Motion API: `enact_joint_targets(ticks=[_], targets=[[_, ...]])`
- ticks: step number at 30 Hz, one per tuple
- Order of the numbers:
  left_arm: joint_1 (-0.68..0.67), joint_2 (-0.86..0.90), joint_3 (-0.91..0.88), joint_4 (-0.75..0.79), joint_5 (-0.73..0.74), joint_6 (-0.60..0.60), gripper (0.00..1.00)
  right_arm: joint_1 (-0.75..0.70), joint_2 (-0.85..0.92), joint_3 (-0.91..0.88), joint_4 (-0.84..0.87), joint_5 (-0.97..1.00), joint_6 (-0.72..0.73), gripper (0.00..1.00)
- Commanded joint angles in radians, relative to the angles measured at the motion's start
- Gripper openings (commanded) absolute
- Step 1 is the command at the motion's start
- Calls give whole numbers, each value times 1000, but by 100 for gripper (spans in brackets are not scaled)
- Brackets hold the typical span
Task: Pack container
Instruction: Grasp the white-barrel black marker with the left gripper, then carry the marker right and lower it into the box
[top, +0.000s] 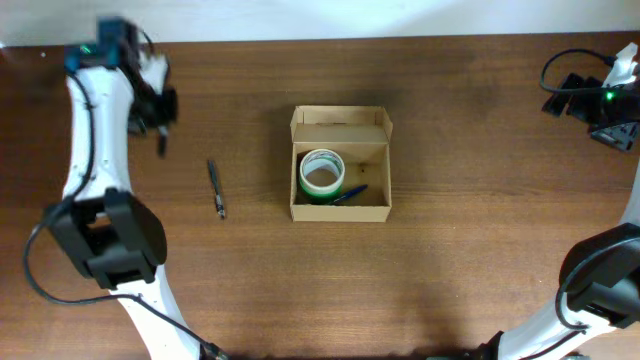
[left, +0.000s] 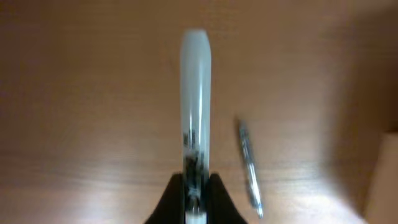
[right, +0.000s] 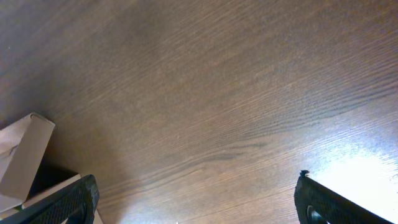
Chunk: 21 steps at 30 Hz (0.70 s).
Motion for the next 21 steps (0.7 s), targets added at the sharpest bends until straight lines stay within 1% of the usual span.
enact_joint_targets(ticks=[1, 3, 5, 7, 8, 13, 15, 16, 18, 21], targets=[[-58, -64, 278, -89, 97, 179, 1, 3, 3, -3, 0, -5, 2, 99], [-114, -67, 400, -153, 169, 308, 1, 3, 3, -3, 1, -5, 2, 99], [-186, -71, 463, -193, 201, 410, 1, 3, 3, -3, 1, -5, 2, 99], [-307, -74, 469, -227, 203, 535, 1, 3, 3, -3, 0, -5, 2, 99], [-350, -72, 455, -238, 203, 577, 2, 3, 3, -3, 0, -4, 2, 99], [-520, -63, 304, -244, 203, 741, 1, 3, 3, -3, 1, -5, 1, 99], [-573, -62, 217, -239, 201, 825, 1, 3, 3, -3, 1, -5, 2, 99], [-621, -62, 125, -227, 185, 882, 2, 3, 3, -3, 1, -5, 2, 99], [-660, -62, 32, -173, 156, 884, 1, 3, 3, -3, 0, -5, 2, 99], [-707, -62, -86, -82, 154, 883, 2, 3, 3, -3, 1, -5, 2, 99]])
